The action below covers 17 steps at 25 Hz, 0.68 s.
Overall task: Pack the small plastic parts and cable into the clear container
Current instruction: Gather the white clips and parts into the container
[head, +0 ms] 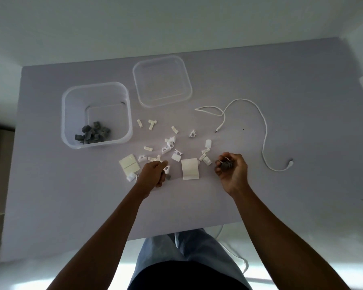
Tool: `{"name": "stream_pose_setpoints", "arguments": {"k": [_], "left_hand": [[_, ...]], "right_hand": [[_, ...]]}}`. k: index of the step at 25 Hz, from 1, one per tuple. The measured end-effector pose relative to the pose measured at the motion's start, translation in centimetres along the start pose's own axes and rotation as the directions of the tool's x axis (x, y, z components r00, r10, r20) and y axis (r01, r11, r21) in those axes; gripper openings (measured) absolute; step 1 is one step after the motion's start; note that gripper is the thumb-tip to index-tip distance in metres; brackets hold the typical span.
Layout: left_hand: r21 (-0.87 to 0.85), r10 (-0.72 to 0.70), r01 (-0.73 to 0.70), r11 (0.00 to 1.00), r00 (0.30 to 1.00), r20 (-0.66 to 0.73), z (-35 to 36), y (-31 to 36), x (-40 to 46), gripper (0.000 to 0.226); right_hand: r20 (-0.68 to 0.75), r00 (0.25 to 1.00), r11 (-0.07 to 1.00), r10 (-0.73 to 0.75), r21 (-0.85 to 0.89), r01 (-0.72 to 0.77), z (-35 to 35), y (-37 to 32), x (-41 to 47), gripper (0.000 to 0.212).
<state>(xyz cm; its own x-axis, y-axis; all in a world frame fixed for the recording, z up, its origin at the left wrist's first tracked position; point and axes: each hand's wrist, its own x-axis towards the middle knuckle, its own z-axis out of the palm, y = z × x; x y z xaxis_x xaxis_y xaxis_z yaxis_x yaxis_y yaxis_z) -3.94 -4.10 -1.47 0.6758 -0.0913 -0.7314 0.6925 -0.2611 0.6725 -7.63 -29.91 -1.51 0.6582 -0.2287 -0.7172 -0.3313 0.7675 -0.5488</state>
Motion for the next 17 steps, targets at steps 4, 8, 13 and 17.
{"name": "stream_pose_setpoints", "arguments": {"k": [4,8,13,17], "left_hand": [[0.359,0.013,0.053,0.932,0.984,-0.18,-0.5,-1.9,0.7,0.01],[0.677,0.121,0.052,0.734,0.971,-0.206,0.6,-1.7,-0.3,0.058],[0.717,0.142,0.003,0.697,0.98,-0.143,1.8,-1.6,-0.1,0.043],[0.495,0.091,-0.054,0.867,0.995,-0.051,0.7,-0.6,-1.0,0.03]], "right_hand": [[-0.129,0.992,0.987,-0.005,-0.161,-0.016,-1.2,1.3,-0.8,0.023],[-0.132,0.991,0.957,0.027,-0.283,-0.064,-0.3,2.8,-1.4,0.025],[-0.111,0.993,0.888,0.028,-0.453,-0.075,2.9,4.6,-2.2,0.025],[-0.088,0.996,0.86,0.034,-0.504,-0.074,5.9,5.0,-2.6,0.024]]}}
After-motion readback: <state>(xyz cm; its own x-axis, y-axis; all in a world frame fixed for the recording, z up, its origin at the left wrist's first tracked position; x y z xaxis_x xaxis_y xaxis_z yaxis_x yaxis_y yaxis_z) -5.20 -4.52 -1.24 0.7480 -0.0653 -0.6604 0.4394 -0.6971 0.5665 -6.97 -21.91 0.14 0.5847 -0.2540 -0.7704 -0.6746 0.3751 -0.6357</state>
